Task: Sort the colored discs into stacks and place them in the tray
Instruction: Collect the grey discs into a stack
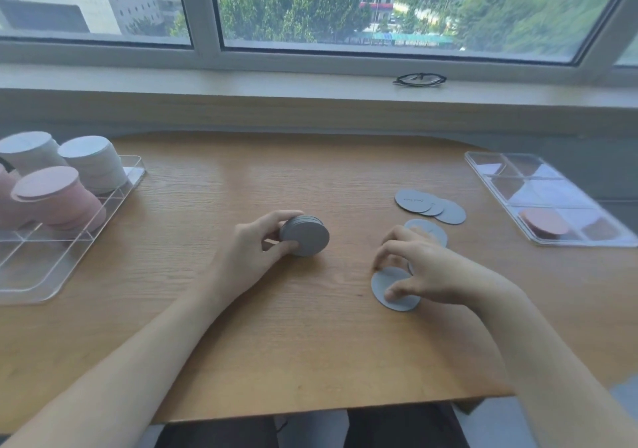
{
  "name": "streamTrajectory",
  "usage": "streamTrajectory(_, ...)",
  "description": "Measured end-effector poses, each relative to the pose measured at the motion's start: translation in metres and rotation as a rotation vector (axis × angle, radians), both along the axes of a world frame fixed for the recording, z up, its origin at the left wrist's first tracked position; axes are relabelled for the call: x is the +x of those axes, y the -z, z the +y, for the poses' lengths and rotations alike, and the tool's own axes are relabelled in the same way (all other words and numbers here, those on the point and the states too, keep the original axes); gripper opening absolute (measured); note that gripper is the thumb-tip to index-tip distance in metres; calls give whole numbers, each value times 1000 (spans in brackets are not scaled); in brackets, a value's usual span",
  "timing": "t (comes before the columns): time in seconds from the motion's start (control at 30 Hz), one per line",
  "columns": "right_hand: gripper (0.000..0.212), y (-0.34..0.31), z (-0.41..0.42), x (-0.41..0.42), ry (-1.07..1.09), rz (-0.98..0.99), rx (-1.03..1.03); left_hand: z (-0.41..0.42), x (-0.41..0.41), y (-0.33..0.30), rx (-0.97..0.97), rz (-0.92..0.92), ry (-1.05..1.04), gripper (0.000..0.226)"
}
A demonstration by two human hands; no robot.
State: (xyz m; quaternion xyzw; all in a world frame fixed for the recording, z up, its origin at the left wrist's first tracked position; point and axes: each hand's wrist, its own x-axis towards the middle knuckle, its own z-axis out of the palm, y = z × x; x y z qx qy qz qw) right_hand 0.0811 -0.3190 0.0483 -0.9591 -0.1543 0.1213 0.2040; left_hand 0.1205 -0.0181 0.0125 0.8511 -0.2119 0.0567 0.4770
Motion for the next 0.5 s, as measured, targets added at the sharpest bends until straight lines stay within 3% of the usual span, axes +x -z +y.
streamTrajectory(0.13,36,3,6,-7,80,-40,69,-7,-7,0,-6,-8,31,44)
streamTrajectory(0.37,41,20,40,-7,286,-253,584,-13,-11,-3,-4,24,40,47)
streamTrajectory(0.5,42,24,58,6,276,-419,536,-18,-20,-3,-31,52,123,50)
